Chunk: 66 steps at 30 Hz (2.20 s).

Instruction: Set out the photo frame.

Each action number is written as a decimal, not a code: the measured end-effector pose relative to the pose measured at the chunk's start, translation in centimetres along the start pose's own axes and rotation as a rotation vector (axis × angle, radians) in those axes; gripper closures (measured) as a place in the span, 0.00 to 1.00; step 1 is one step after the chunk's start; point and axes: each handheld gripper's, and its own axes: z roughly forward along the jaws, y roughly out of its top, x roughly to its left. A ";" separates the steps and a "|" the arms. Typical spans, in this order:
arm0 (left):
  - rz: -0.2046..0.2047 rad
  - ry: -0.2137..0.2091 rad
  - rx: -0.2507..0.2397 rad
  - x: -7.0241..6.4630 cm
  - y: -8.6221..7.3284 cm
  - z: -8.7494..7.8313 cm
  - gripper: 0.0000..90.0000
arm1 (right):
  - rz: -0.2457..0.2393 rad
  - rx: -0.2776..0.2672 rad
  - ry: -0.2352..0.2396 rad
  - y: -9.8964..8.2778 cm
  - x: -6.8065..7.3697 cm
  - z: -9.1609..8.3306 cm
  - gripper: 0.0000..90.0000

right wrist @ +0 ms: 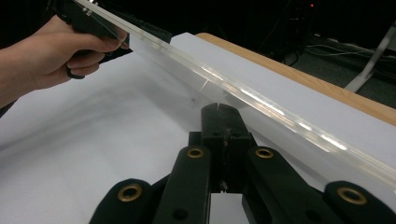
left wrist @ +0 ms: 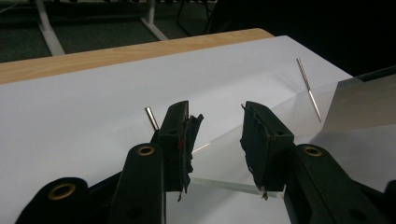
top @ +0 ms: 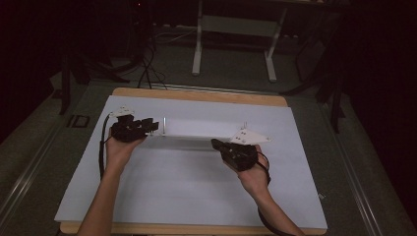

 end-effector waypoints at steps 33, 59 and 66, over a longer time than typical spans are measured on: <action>0.011 0.061 -0.005 0.7 -1.3 -2.1 0.58 | 0.016 -0.010 -0.028 1.2 -1.2 0.6 1.00; 0.142 -0.013 -0.037 -1.1 -1.3 -1.9 0.48 | 0.032 -0.021 -0.050 1.7 -2.3 0.5 1.00; 0.176 -0.031 -0.057 -2.0 -0.3 -1.1 0.45 | 0.038 -0.023 -0.054 1.8 -2.6 0.6 1.00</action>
